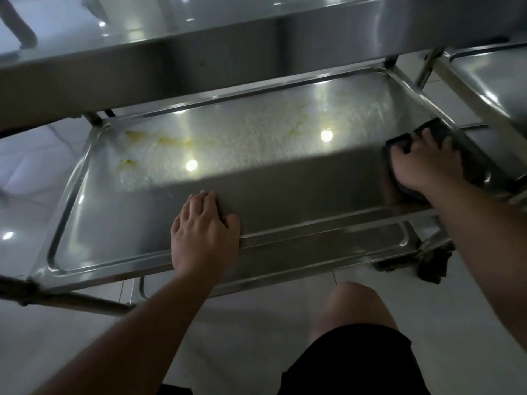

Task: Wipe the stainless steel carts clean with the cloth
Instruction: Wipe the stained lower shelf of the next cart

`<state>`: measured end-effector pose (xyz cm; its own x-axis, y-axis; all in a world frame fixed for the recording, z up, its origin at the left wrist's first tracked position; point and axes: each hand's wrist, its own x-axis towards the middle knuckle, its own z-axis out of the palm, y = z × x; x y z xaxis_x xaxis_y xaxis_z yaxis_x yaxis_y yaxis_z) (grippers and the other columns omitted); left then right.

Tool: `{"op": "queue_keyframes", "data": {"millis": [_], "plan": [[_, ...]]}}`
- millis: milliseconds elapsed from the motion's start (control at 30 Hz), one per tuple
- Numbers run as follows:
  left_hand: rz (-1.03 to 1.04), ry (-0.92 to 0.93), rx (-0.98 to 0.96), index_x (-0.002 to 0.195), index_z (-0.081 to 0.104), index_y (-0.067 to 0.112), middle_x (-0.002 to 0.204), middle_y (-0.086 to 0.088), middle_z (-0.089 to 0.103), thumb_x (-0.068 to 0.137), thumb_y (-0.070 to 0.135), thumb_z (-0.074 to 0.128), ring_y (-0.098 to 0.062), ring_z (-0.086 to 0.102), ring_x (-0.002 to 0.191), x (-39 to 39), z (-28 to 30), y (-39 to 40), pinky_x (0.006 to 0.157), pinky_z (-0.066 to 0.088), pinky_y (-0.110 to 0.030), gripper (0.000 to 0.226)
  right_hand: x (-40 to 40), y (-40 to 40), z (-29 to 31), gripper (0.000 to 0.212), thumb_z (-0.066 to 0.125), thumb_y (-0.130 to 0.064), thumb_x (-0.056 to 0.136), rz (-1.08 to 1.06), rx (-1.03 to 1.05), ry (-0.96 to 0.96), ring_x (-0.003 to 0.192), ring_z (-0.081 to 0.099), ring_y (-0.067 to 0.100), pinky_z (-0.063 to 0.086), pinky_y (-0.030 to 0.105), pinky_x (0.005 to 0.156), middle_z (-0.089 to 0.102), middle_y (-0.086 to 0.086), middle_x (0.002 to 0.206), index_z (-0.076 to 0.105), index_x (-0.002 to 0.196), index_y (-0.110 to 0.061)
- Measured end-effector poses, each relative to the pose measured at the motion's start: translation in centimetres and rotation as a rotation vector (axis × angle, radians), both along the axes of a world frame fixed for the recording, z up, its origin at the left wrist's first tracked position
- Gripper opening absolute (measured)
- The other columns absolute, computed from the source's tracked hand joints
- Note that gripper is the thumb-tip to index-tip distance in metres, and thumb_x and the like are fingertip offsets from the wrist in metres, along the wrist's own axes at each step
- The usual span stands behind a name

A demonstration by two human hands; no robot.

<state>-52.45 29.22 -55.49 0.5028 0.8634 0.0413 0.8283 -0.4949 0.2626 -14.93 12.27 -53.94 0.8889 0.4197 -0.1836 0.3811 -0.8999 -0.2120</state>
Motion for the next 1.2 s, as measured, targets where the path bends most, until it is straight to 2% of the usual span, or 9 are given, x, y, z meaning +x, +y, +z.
{"op": "queue_keyframes", "data": {"millis": [100,267,367,433,533,700,833,1067,1200], "plan": [[0.002,-0.011,-0.008,0.155,0.042,0.021,0.162,-0.002,0.042,0.098,0.053,0.032,-0.024,0.032,0.154,0.1,0.0,0.0,0.127,0.028,-0.050,0.066,-7.4,6.8,0.0,0.075,0.018,-0.062,0.100,0.229,0.074,0.002,0.160,0.008,0.034,0.007,0.054,0.128,0.009,-0.007,0.176,0.026,0.165,-0.025],[0.024,-0.082,-0.025,0.155,0.042,0.020,0.164,-0.005,0.042,0.102,0.048,0.021,-0.024,0.033,0.155,0.0,-0.1,-0.1,0.128,0.028,-0.047,0.064,-20.4,16.0,0.6,0.062,0.024,-0.047,0.103,0.913,0.151,0.099,0.161,0.012,0.017,0.005,0.042,0.129,0.021,-0.016,0.172,0.038,0.161,-0.032],[0.037,-0.109,-0.034,0.156,0.041,0.019,0.165,-0.005,0.041,0.101,0.049,0.016,-0.022,0.033,0.155,0.1,-0.2,-0.1,0.128,0.027,-0.045,0.068,-21.2,17.0,1.1,0.060,0.025,-0.040,0.103,1.038,0.152,0.132,0.160,0.014,0.012,0.005,0.037,0.129,0.023,-0.018,0.171,0.038,0.161,-0.031],[0.029,-0.094,-0.028,0.156,0.042,0.018,0.166,-0.005,0.040,0.104,0.048,0.019,-0.022,0.031,0.156,0.0,-0.5,0.0,0.129,0.026,-0.046,0.063,-19.4,16.0,1.0,0.059,0.027,-0.044,0.104,0.972,0.174,0.088,0.159,0.016,0.012,0.008,0.039,0.130,0.025,-0.017,0.170,0.041,0.159,-0.033],[0.015,-0.073,-0.020,0.155,0.042,0.019,0.164,-0.004,0.040,0.107,0.048,0.024,-0.022,0.032,0.155,-0.1,-0.9,0.2,0.129,0.027,-0.047,0.058,-13.6,13.6,0.9,0.057,0.034,-0.053,0.106,0.726,0.186,0.002,0.159,0.019,0.019,0.012,0.045,0.129,0.027,-0.010,0.171,0.044,0.158,-0.031],[0.016,-0.065,0.011,0.154,0.043,0.018,0.161,-0.003,0.043,0.104,0.050,0.025,-0.022,0.035,0.152,0.0,-1.1,0.4,0.128,0.029,-0.045,0.062,-0.1,5.7,0.9,0.098,0.042,-0.088,0.087,0.354,0.090,-0.130,0.155,0.028,0.033,0.024,0.052,0.125,0.029,0.003,0.171,0.042,0.159,-0.021],[0.032,-0.054,0.027,0.152,0.045,0.018,0.161,-0.003,0.044,0.101,0.052,0.024,-0.023,0.036,0.152,0.2,-1.1,0.3,0.127,0.030,-0.047,0.065,7.5,-0.9,0.7,0.110,0.027,-0.095,0.077,0.068,0.067,-0.103,0.156,0.025,0.037,0.025,0.058,0.124,0.021,-0.001,0.173,0.037,0.160,-0.023],[0.000,-0.046,0.030,0.150,0.044,0.015,0.158,-0.008,0.046,0.102,0.053,0.024,-0.027,0.040,0.149,0.4,-0.5,0.4,0.125,0.033,-0.049,0.064,2.5,-7.3,-0.9,0.106,0.030,-0.091,0.081,0.024,0.021,-0.139,0.157,0.022,0.036,0.024,0.057,0.124,0.020,0.000,0.174,0.033,0.161,-0.021],[-0.017,-0.022,0.009,0.153,0.042,0.012,0.159,-0.011,0.044,0.101,0.056,0.020,-0.030,0.038,0.151,0.5,-0.2,0.6,0.125,0.033,-0.052,0.071,-4.6,-7.4,-1.0,0.087,0.036,-0.067,0.089,0.072,0.092,-0.238,0.140,0.048,0.043,0.037,0.053,0.119,0.048,0.018,0.158,0.054,0.147,-0.005]]}}
